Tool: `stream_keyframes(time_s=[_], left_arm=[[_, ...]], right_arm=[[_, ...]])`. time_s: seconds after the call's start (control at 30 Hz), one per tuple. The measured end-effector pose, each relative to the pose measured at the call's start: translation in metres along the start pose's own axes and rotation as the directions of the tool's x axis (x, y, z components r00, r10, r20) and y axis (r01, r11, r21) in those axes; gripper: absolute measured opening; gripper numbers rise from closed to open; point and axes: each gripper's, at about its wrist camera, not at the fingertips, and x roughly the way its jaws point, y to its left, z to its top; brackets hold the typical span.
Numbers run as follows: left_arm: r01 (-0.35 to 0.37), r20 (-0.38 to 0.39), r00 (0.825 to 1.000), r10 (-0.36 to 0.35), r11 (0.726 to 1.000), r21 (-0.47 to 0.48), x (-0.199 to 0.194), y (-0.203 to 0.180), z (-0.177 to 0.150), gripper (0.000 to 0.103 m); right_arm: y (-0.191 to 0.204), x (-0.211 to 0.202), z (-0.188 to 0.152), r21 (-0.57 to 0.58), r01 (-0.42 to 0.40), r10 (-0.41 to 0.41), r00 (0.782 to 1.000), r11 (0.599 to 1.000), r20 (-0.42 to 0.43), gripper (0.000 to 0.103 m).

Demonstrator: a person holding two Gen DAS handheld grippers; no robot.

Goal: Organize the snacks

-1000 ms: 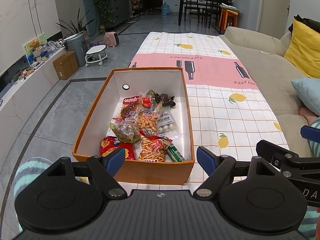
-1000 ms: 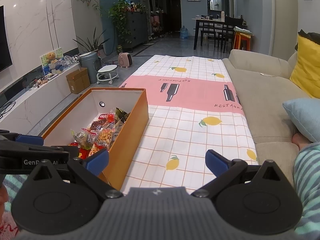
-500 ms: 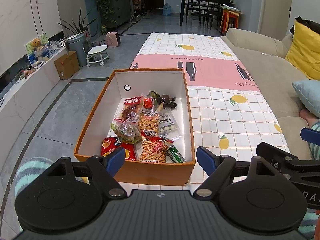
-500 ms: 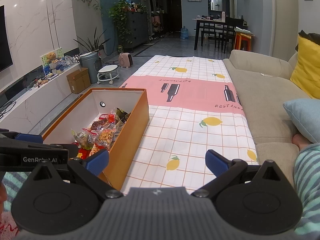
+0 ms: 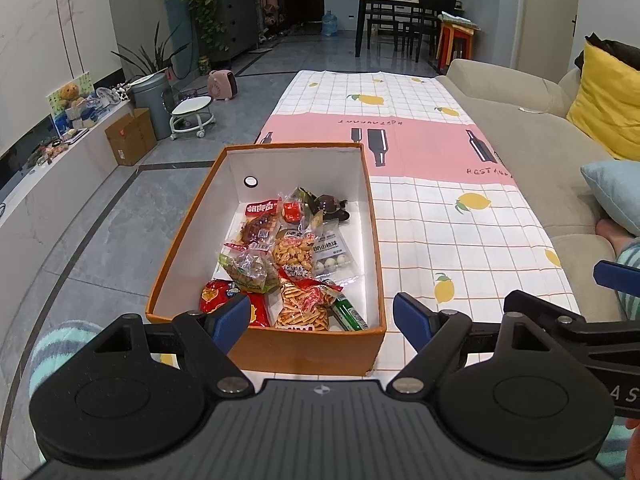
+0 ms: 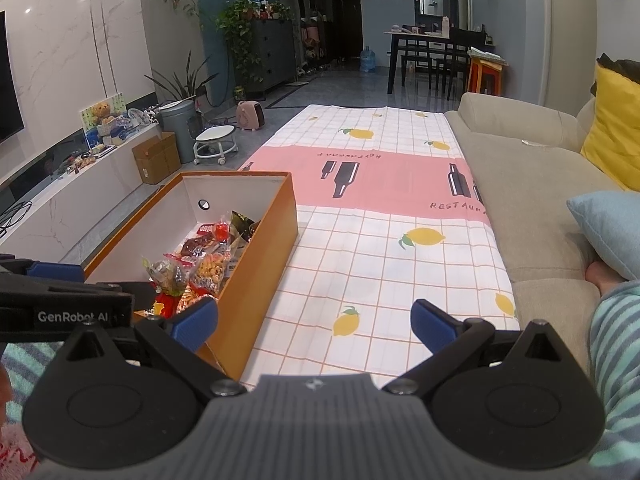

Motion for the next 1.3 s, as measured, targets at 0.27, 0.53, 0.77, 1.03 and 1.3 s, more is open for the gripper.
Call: stream_keyframes(time_s=[0.27,0.53,0.77,1.03,1.3], left_arm=[[-0.007,0.015,1.000,0.007,1.000,0.025,-0.0004,-0.0016,-0.0001,0.095],[-0.006,0.016,1.000,0.006,0.999,0.039,0.0003,-0.0026,-0.0015,0.095],[-0.007,0.013,1.000,0.007,0.999,0.052,0.0018,-0.0025,-0.0025,0.095],[-0.002,0.007,1.000,0.001,0.998,0.056,0.0026,-0.0011,-0.0034,0.095],[-0.008,0.023,1.000,0.007,0.998,0.058,0.0007,0.0005,-0.0043,0.095]], right_arm=[[-0.0039,0.0030,0.0013,0.022,0.005,-0.005,1.000,1.000,-0.019,0.099],[-0.0054,0.0059,0.0006,0.029,0.013,-0.012,0.999,0.999,-0.030,0.099],[-0.0058,0.0086,0.0011,0.033,0.016,-0.015,0.999,0.999,-0.037,0.099],[-0.0062,0.0098,0.0006,0.034,0.017,-0.015,0.999,0.999,-0.044,0.099],[-0.0059,0.0097,0.0006,0.034,0.017,-0.016,0.999,0.999,-0.044,0.099]])
